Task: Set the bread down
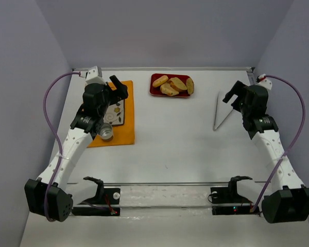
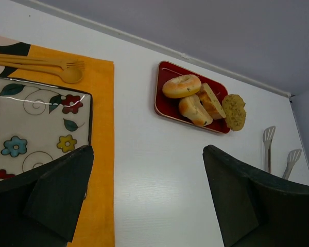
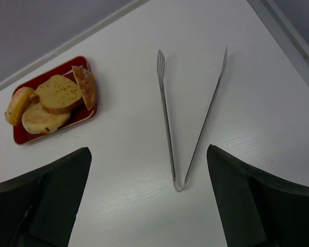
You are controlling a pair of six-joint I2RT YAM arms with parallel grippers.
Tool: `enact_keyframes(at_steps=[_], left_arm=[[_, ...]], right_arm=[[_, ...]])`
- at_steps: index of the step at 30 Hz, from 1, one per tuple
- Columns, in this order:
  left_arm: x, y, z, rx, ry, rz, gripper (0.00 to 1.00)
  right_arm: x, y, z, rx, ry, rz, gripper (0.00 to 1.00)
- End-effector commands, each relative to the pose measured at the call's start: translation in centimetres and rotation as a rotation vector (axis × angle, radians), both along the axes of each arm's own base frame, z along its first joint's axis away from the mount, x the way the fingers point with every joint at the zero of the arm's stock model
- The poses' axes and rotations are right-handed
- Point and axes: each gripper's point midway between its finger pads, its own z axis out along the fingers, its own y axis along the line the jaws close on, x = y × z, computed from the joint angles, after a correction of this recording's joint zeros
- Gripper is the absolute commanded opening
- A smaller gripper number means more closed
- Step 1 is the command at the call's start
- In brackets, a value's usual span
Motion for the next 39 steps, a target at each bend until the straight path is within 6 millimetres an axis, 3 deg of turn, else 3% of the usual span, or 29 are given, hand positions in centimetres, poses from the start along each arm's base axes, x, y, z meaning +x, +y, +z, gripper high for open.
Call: enact_keyframes(at_steps=[1, 4, 9, 10, 11, 12, 16, 18, 19, 21, 24, 25, 26, 27, 34, 39], left_arm=[[-0.4, 0.9, 3.9, -0.022, -0.105, 0.033, 0.99], [-0.4, 1.2, 4.0, -0.02, -0.112, 0.046, 0.99], [-0.4, 1.5, 3.7, -0.006, -0.105, 0.06, 0.99], [-0.4, 1.5, 3.7, -0.003, -0.105, 0.058, 0.99], [-0.4, 1.5, 3.5, -0.001, -0.103, 0.062, 0.99], [-0.3, 1.8, 3.2, 0.003, -0.097, 0.075, 0.99], [-0.1, 1.6, 2.8, 0.004, -0.084, 0.071, 0.99], [0.0, 1.4, 2.6, 0.001, -0.081, 0.06, 0.99], [0.0, 1.3, 2.6, 0.0, -0.08, 0.057, 0.99], [0.2, 1.3, 2.3, 0.005, -0.073, 0.059, 0.99], [0.5, 1.2, 1.9, 0.006, -0.067, 0.059, 0.99], [0.5, 1.2, 1.9, 0.004, -0.065, 0.058, 0.99], [0.7, 1.1, 1.7, 0.009, -0.06, 0.054, 0.99], [0.8, 1.0, 1.7, 0.006, -0.059, 0.055, 0.99], [1.2, 0.7, 1.0, -0.009, -0.045, 0.054, 0.99], [1.6, 0.7, 0.7, -0.006, -0.035, 0.061, 0.99]], right_arm=[[0.1, -0.8, 0.6, -0.044, -0.065, -0.025, 1.0], [0.3, -1.0, -0.4, -0.075, -0.039, -0.021, 1.0], [1.1, -3.3, -3.3, -0.039, 0.037, -0.131, 1.0], [1.9, -2.6, -4.9, 0.02, 0.083, -0.083, 1.0], [2.6, -2.7, -4.9, 0.049, 0.092, -0.078, 1.0], [3.1, -2.8, -7.2, 0.066, 0.172, -0.061, 0.99], [5.0, -4.1, -8.5, 0.013, 0.27, -0.078, 0.9], [6.1, -4.9, -11.2, -0.011, 0.344, -0.109, 0.88], [6.7, -5.5, -11.0, -0.03, 0.356, -0.136, 0.85], [7.4, -6.2, -13.1, -0.042, 0.422, -0.147, 0.8], [9.1, -6.1, -13.8, 0.058, 0.435, -0.091, 0.75], [9.6, -5.6, -15.1, 0.084, 0.468, -0.077, 0.74], [10.3, -5.8, -14.7, 0.109, 0.463, -0.078, 0.74], [10.2, -5.9, -15.9, 0.107, 0.506, -0.085, 0.73], [10.2, -7.3, -17.2, 0.082, 0.583, -0.138, 0.73], [10.3, -6.7, -19.7, 0.119, 0.635, -0.124, 0.7]])
